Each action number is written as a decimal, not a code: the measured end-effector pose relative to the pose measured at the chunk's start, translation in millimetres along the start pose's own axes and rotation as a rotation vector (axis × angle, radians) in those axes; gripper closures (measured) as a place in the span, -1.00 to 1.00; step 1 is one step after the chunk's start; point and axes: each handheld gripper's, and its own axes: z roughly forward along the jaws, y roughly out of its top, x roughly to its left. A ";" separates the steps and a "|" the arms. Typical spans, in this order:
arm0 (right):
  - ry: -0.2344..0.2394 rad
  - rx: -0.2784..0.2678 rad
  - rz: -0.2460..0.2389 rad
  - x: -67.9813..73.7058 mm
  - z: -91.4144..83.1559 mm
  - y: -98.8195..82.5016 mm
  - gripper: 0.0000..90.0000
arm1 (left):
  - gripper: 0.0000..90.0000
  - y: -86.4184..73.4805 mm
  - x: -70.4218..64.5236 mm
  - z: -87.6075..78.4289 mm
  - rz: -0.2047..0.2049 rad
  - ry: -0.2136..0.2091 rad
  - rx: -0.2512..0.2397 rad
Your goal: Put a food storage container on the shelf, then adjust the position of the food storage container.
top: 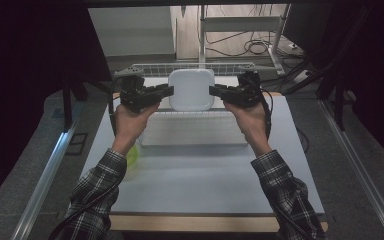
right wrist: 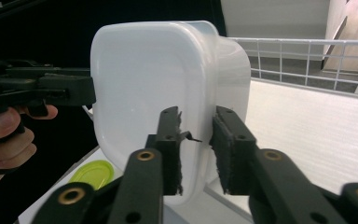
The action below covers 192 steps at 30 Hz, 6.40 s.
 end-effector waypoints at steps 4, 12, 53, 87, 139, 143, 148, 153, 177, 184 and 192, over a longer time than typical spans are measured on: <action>-0.016 0.003 -0.012 0.1 4.2 2.8 0.49 | 0.37 0.8 0.2 5.0 0.020 0.010 -0.012; -0.051 0.016 -0.058 1.3 14.2 4.9 0.41 | 0.23 -1.7 3.4 13.8 0.053 0.058 -0.001; -0.091 -0.043 -0.073 -8.1 22.1 1.7 -0.23 | -0.39 0.1 15.2 28.1 0.024 0.090 -0.049; 0.035 0.039 -0.190 17.7 -20.2 -99.2 -0.88 | -0.85 -111.7 -25.7 -28.0 0.205 0.007 0.029; -0.041 0.168 -0.212 12.6 -59.3 -219.3 -1.00 | -0.88 -229.0 -40.6 -55.4 0.188 0.054 0.150; -0.041 0.186 -0.210 12.5 -60.2 -224.7 -1.00 | -0.89 -236.5 -41.6 -55.1 0.192 0.047 0.181; -0.040 0.236 -0.222 11.9 -57.8 -233.3 -1.00 | -0.90 -245.1 -43.9 -51.7 0.201 0.039 0.232; -0.043 0.278 -0.233 10.9 -53.5 -239.6 -1.00 | -0.91 -249.6 -43.3 -47.0 0.206 0.045 0.275; -0.055 0.329 -0.274 15.9 -40.9 -245.2 -0.99 | 0.45 -205.7 -9.4 -65.1 0.141 0.087 0.273; -0.050 0.345 -0.297 19.1 -37.5 -246.2 -0.97 | 1.00 -186.8 43.2 -88.8 0.017 0.201 0.197; -0.048 0.367 -0.313 21.1 -34.8 -247.5 -0.96 | 1.00 -183.8 88.9 -100.0 -0.019 0.336 0.175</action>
